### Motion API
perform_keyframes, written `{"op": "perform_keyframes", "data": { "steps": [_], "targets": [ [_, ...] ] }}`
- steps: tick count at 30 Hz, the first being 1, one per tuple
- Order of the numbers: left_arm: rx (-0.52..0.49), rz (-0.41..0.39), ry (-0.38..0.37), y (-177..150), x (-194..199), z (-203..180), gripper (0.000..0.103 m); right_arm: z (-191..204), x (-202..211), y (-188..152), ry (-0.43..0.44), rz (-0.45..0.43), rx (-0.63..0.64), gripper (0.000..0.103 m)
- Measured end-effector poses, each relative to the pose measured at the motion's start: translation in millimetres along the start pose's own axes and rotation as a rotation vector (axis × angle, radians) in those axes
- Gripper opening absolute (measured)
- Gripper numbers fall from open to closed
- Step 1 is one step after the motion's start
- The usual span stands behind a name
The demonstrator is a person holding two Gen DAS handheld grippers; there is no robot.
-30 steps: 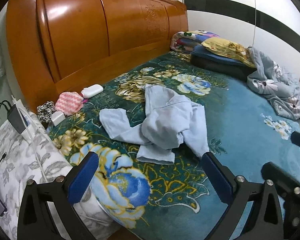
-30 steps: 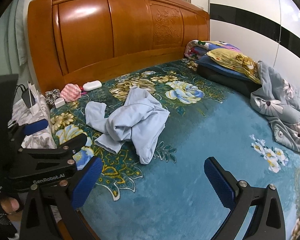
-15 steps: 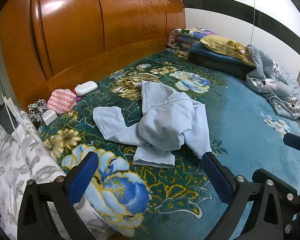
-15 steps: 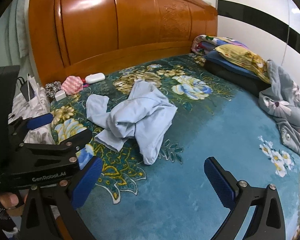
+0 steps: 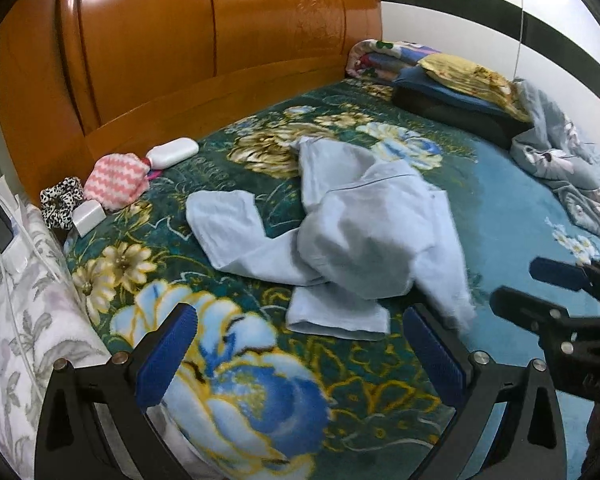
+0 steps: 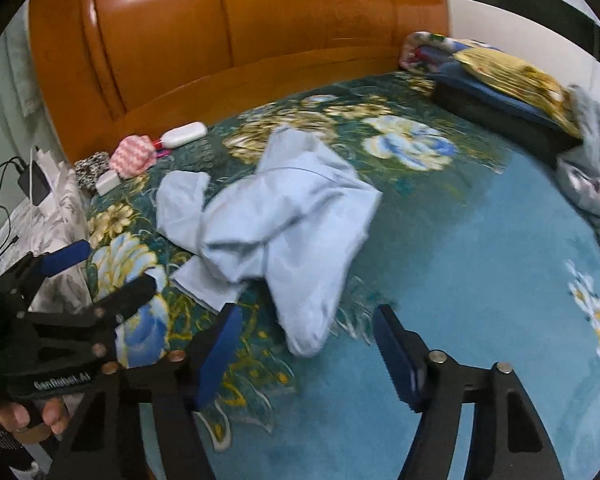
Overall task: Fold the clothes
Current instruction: 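Grasp the light-blue shirt with the right gripper and pull it across the bed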
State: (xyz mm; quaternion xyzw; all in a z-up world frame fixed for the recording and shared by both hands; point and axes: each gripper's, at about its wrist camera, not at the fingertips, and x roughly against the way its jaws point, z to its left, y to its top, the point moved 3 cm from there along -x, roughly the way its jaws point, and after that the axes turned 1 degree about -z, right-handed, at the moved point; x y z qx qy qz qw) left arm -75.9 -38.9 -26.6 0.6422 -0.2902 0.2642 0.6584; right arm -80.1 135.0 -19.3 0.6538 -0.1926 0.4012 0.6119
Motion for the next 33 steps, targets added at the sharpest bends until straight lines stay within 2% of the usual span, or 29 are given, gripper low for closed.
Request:
{"op": "perform_keyframes", "data": {
  "steps": [7, 9, 12, 15, 19, 22, 26, 30, 33],
  "targets": [
    [0.036, 0.011, 0.026, -0.8, -18.2, 27.3, 0.103, 30.8, -25.4, 31.1, 0.115, -0.011, 0.054, 0.067],
    [0.048, 0.019, 0.026, -2.4, -22.5, 31.9, 0.103, 37.2, -35.5, 34.6, 0.121, 0.006, 0.058, 0.061],
    [0.051, 0.028, 0.027, -5.6, -26.5, 34.1, 0.103, 40.3, -54.7, 34.3, 0.132, 0.057, 0.037, 0.041],
    [0.048, 0.037, 0.031, -8.7, -28.4, 35.5, 0.103, 36.8, -64.0, 33.5, 0.182, 0.079, -0.015, 0.012],
    [0.047, 0.034, 0.025, -8.6, -23.3, 33.6, 0.103, 18.4, -45.6, 35.9, 0.215, 0.028, -0.080, 0.008],
    [0.048, 0.026, 0.008, -7.0, -15.9, 28.7, 0.103, -7.9, -14.9, 36.6, 0.203, -0.021, -0.109, 0.007],
    [0.038, 0.013, -0.034, -5.7, -2.4, 11.4, 0.103, -55.0, 31.9, 30.8, 0.139, -0.071, -0.159, 0.007],
    [-0.006, -0.007, -0.093, -5.9, 16.1, -20.2, 0.103, -113.7, 87.2, 3.1, 0.043, -0.100, -0.211, 0.007],
    [-0.051, -0.021, -0.135, -8.4, 30.5, -48.1, 0.103, -157.1, 124.2, -32.9, -0.029, -0.094, -0.262, 0.006]
  ]
}}
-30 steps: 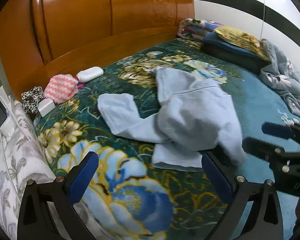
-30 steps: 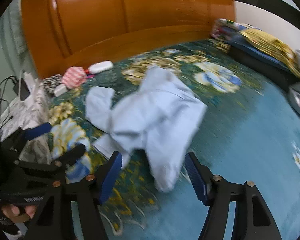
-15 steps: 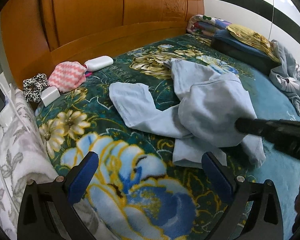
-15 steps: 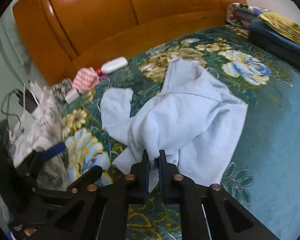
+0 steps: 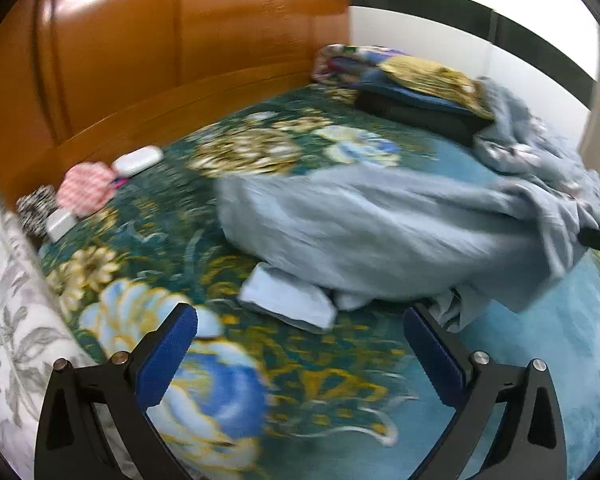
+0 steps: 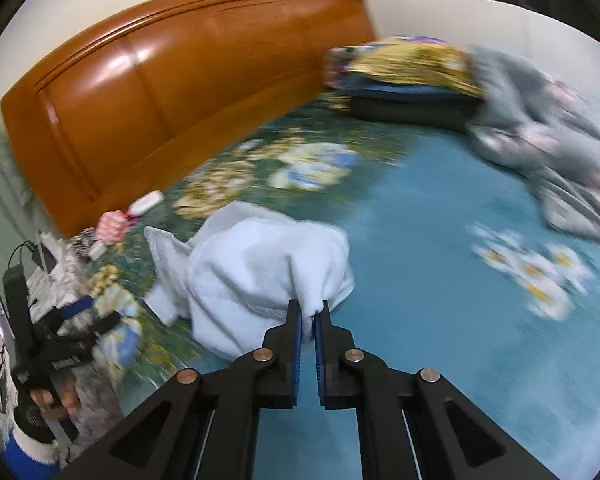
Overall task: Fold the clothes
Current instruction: 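Grasp the light-blue shirt with the right gripper and pull it across the bed, then grasp the shirt edge with the left gripper while the right gripper holds another edge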
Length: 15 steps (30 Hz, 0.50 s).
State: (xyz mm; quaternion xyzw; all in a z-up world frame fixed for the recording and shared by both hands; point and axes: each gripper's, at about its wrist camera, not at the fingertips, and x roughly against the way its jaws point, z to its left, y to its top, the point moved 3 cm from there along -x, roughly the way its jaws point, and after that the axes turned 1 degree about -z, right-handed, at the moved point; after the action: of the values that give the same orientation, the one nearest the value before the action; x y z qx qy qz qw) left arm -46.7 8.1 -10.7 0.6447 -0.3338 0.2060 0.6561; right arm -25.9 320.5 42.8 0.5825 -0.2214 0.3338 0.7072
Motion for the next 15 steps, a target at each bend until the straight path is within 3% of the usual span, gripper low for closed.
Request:
{"op": "perform_keyframes", "data": {
  "steps": [11, 15],
  "targets": [
    [-0.183, -0.002, -0.141, -4.9, 9.6, -122.4, 0.103, -189.3, 139.4, -83.9, -0.312, 0.003, -0.167, 0.005],
    [-0.242, 0.010, -0.205, -3.5, 7.4, -176.0, 0.103, -255.0, 167.5, -104.3, -0.398, -0.013, -0.281, 0.005]
  ]
}}
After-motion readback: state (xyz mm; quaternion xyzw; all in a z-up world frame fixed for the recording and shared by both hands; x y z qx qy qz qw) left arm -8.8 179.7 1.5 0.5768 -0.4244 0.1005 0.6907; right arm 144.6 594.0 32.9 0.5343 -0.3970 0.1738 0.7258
